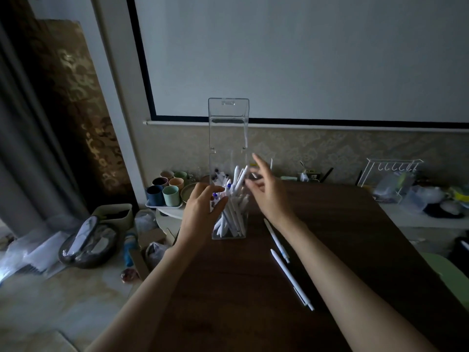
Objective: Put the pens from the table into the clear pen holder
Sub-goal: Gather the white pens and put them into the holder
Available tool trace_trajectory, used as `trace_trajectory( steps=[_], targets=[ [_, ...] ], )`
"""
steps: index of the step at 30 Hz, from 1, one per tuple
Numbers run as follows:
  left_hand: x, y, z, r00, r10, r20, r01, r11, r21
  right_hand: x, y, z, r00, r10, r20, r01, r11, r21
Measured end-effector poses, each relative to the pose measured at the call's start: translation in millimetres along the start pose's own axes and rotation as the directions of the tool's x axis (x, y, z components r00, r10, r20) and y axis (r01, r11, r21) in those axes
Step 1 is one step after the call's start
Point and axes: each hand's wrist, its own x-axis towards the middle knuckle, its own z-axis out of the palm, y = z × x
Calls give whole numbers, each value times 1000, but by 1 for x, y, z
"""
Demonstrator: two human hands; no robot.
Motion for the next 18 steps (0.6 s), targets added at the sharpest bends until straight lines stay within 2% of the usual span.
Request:
trace_trajectory(
  steps=[2, 5, 7, 10, 14, 18],
  targets=[
    [-15, 3, 4, 999, 41, -23, -41, 999, 6, -21, 16, -16, 996, 45, -82, -44, 999, 14],
    [-43, 12, 18, 996, 46, 71, -46, 999, -3, -54, 50, -42, 960, 274, -53, -277, 960, -41],
    [-61, 16, 34, 975, -85, 207, 79, 996, 35, -74, 73, -50, 903, 430, -19, -427, 891, -152],
    [-83, 22, 60, 902, -296, 314, 249, 951, 182, -90, 88, -41, 824, 567, 2, -552, 804, -220],
    [-102, 40, 88, 872, -351, 341, 261, 923, 281, -84, 88, -26, 802, 593, 69, -489, 718, -495],
    [-101, 50, 105, 863, -395, 317, 303, 904, 301, -78, 87, -32, 777, 625, 71, -484, 666, -567]
  ],
)
